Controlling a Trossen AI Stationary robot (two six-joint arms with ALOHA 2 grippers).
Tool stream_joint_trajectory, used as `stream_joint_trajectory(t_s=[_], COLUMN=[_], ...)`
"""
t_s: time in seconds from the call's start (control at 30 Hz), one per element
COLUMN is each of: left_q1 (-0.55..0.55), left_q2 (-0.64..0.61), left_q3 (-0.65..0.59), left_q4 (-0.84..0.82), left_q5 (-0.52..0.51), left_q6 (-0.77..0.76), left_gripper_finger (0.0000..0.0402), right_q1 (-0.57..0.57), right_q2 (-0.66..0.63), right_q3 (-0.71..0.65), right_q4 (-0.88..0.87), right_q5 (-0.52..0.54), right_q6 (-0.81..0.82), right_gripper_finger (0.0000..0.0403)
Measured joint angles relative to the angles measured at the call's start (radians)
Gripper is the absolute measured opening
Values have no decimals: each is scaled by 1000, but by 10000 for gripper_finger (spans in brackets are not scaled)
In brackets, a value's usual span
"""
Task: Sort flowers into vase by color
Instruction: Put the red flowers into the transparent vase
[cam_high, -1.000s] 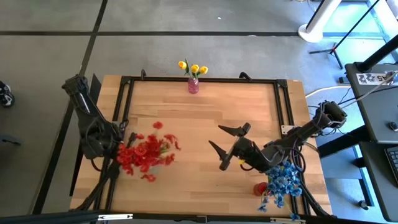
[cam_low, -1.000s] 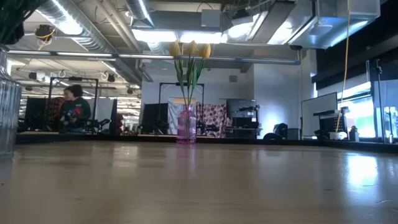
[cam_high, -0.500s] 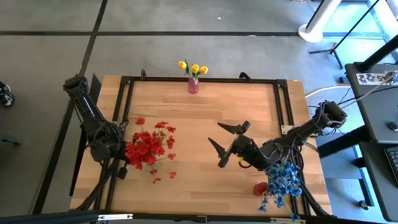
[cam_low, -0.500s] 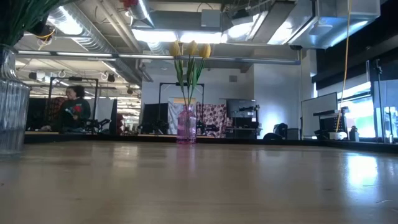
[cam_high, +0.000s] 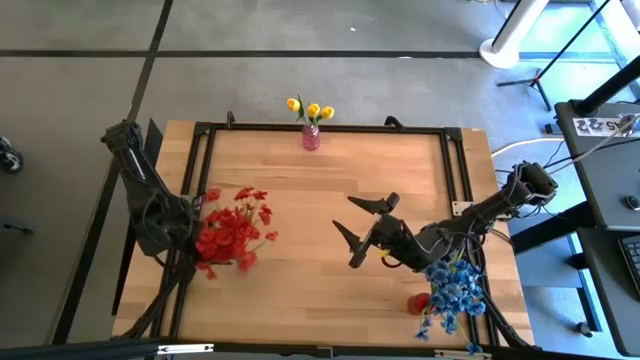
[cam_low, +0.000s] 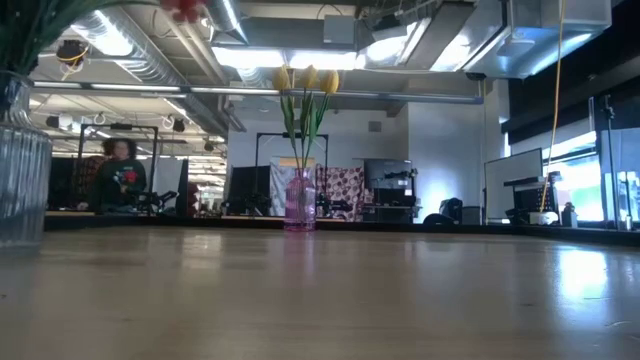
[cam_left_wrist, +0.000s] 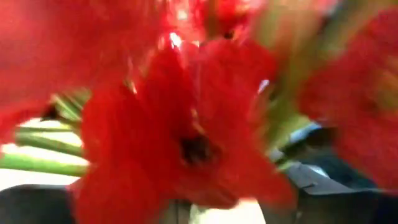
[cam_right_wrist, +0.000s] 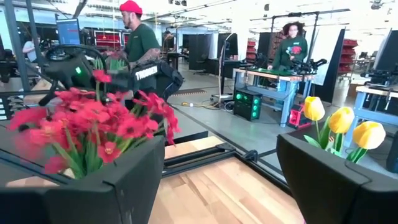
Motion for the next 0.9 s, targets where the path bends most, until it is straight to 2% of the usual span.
stream_joint_trajectory(t_s=[0.1, 0.23, 0.4, 0.53, 0.77, 0.9], left_q1=[0, 0, 0, 0, 0, 0], left_q2=[-1, -1, -1, -1, -16, -29], left_q3=[71, 163, 249, 258, 258, 258], left_q4=[-160, -298, -435, -437, -440, -460], left_q5=[92, 210, 219, 217, 449, 446], left_q6=[-107, -199, -275, -296, -494, -545], left_gripper_finger=[155, 161, 155, 154, 154, 154], right_q1=[2, 2, -6, -6, -7, -13], right_q2=[0, 0, 0, 0, 0, 0], right_q3=[0, 0, 0, 0, 0, 0], right_q4=[-22, -65, -136, -189, -204, -207], right_q5=[0, -1, -84, -106, -147, -158], right_q6=[16, 52, 134, 174, 178, 179], right_gripper_finger=[308, 308, 308, 308, 308, 308])
